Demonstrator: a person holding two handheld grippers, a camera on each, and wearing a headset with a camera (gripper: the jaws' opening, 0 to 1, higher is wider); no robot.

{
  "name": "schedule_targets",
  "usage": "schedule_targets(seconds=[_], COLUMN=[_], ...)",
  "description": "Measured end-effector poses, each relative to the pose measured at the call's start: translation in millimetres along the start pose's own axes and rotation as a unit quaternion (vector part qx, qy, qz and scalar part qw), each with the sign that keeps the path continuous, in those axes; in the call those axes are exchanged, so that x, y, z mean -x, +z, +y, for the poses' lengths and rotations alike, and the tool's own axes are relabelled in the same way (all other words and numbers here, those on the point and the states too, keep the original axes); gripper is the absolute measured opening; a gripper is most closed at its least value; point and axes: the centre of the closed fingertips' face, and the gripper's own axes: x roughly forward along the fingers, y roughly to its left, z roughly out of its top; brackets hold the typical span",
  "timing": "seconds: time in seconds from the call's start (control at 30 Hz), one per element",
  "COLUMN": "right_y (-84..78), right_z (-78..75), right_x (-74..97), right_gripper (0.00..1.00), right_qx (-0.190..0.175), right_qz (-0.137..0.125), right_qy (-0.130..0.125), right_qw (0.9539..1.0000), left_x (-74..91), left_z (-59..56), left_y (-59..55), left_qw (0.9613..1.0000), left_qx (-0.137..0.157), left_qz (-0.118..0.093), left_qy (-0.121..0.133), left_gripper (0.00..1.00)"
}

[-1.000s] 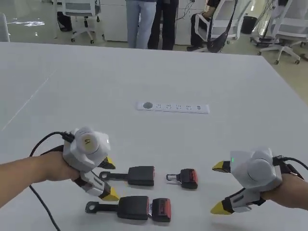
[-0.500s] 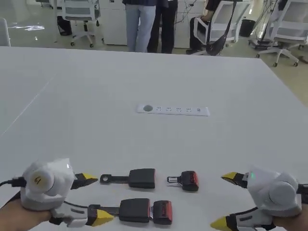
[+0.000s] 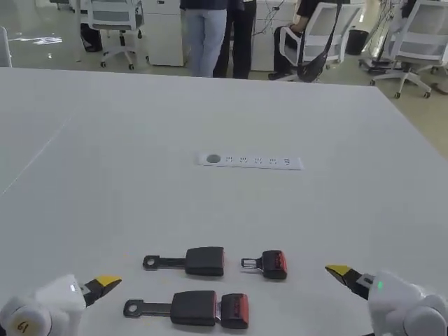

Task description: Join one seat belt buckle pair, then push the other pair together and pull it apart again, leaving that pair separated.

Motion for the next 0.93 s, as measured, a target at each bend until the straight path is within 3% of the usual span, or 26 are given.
schedule_targets(seconds=[0.03,0.13,0.2,0.23,0.27,0.33,0.47,0.6,0.63,0.67,0.7,0.77,0.8,0.87,0.93], right_y=[-0.1,4.0,6.7,7.3,7.8,7.2,1.5,3.1,4.1,6.0,6.3,5.2,4.8,4.4,3.7], right_z=[1.8,7.1,10.2,11.5,12.9,15.1,13.0,10.8,10.4,11.2,11.5,12.2,12.6,12.9,13.5], right_x=[-0.7,-0.9,-1.0,-1.3,-1.4,-2.0,-2.9,-2.0,-1.7,-1.4,-1.5,-1.5,-1.3,-1.4,-1.2], right_gripper=[0.98,0.99,0.99,0.99,0.99,0.99,1.00,1.00,1.00,1.00,1.00,1.00,1.00,1.00,1.00], right_qx=[-0.001,0.010,0.008,0.007,0.007,0.010,0.009,-0.001,-0.001,-0.003,-0.003,0.000,0.002,0.003,0.000], right_qz=[-0.001,-0.006,-0.012,-0.014,-0.016,-0.019,-0.016,-0.021,-0.023,-0.024,-0.023,-0.018,-0.016,-0.017,-0.016], right_qy=[0.000,-0.010,-0.012,-0.013,-0.012,-0.013,-0.016,-0.022,-0.023,-0.023,-0.022,-0.018,-0.017,-0.015,-0.014], right_qw=[1.0000,0.9999,0.9998,0.9998,0.9998,0.9997,0.9997,0.9995,0.9995,0.9995,0.9995,0.9997,0.9997,0.9997,0.9998], left_x=[-0.7,-0.4,1.9,4.2,5.2,4.8,2.3,5.2,3.4,2.8,4.6,5.6,5.5,2.8,3.6], left_z=[7.9,11.1,12.0,1.8,-1.6,0.0,9.5,-5.2,6.2,10.1,2.3,-4.6,-5.7,5.2,-3.3], left_y=[-4.4,-2.0,1.5,14.1,16.7,10.2,-1.1,16.0,3.4,-1.5,7.2,13.6,14.0,-0.6,6.5], left_qw=[0.9999,0.9995,0.9993,0.9989,0.9988,0.9988,0.9990,0.9990,0.9990,0.9991,0.9991,0.9992,0.9992,0.9992,0.9993], left_qx=[-0.001,-0.020,-0.006,0.006,0.007,0.001,-0.006,-0.003,-0.003,-0.007,-0.007,-0.010,-0.011,-0.019,-0.023], left_qz=[-0.007,-0.020,-0.032,-0.041,-0.043,-0.047,-0.042,-0.041,-0.040,-0.037,-0.035,-0.033,-0.033,-0.031,-0.027], left_qy=[0.007,0.015,0.020,0.022,0.021,0.014,0.017,0.020,0.020,0.020,0.021,0.021,0.021,0.016,0.013], left_gripper=[0.93,1.00,1.00,1.00,1.00,1.00,1.00,1.00,1.00,1.00,1.00,1.00,1.00,1.00,1.00])
